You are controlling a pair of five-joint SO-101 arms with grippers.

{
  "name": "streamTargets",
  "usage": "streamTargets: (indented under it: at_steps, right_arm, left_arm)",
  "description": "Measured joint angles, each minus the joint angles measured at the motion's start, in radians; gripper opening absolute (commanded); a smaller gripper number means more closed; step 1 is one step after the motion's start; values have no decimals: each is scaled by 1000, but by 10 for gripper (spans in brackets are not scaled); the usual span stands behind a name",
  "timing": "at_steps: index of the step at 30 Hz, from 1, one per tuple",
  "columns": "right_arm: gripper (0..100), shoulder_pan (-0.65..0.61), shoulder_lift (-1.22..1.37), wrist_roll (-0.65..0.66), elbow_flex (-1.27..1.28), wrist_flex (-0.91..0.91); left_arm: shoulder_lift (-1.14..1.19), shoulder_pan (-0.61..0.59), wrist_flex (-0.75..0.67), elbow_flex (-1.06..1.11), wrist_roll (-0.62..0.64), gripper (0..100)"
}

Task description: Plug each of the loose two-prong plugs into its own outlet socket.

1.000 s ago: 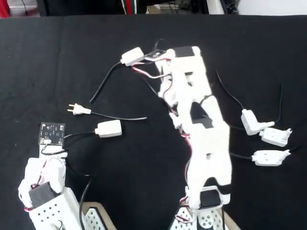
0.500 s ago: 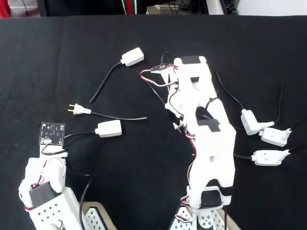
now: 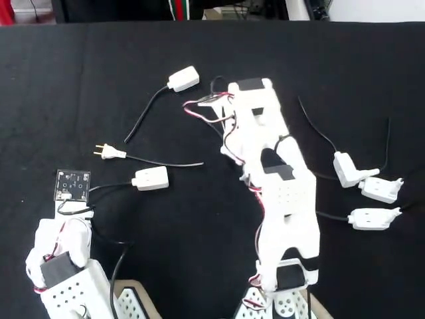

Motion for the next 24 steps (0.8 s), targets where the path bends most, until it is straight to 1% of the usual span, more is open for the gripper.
streamTargets:
  at_steps: [2, 3, 7, 10, 12, 18, 20, 24]
  right_arm:
    - [56, -2, 0, -20, 0, -3]
    - [50, -2, 0, -26, 0, -8]
    - [46, -3, 5, -32, 0, -8]
    - [11, -3, 5, -60, 0, -8]
    - [13, -12, 8, -81, 0, -8]
    - [12, -72, 9, -153, 11, -3]
    - [31, -91, 9, -158, 12, 0]
    - [151, -95, 9, -160, 12, 20]
  left_arm:
    - [0, 0, 0, 0, 0, 30]
    - [0, 0, 0, 0, 0, 30]
    - [0, 0, 0, 0, 0, 30]
    - [0, 0, 0, 0, 0, 30]
    - [0, 0, 0, 0, 0, 30]
    - [0, 0, 0, 0, 0, 30]
    - [0, 0, 0, 0, 0, 30]
    - [0, 0, 0, 0, 0, 30]
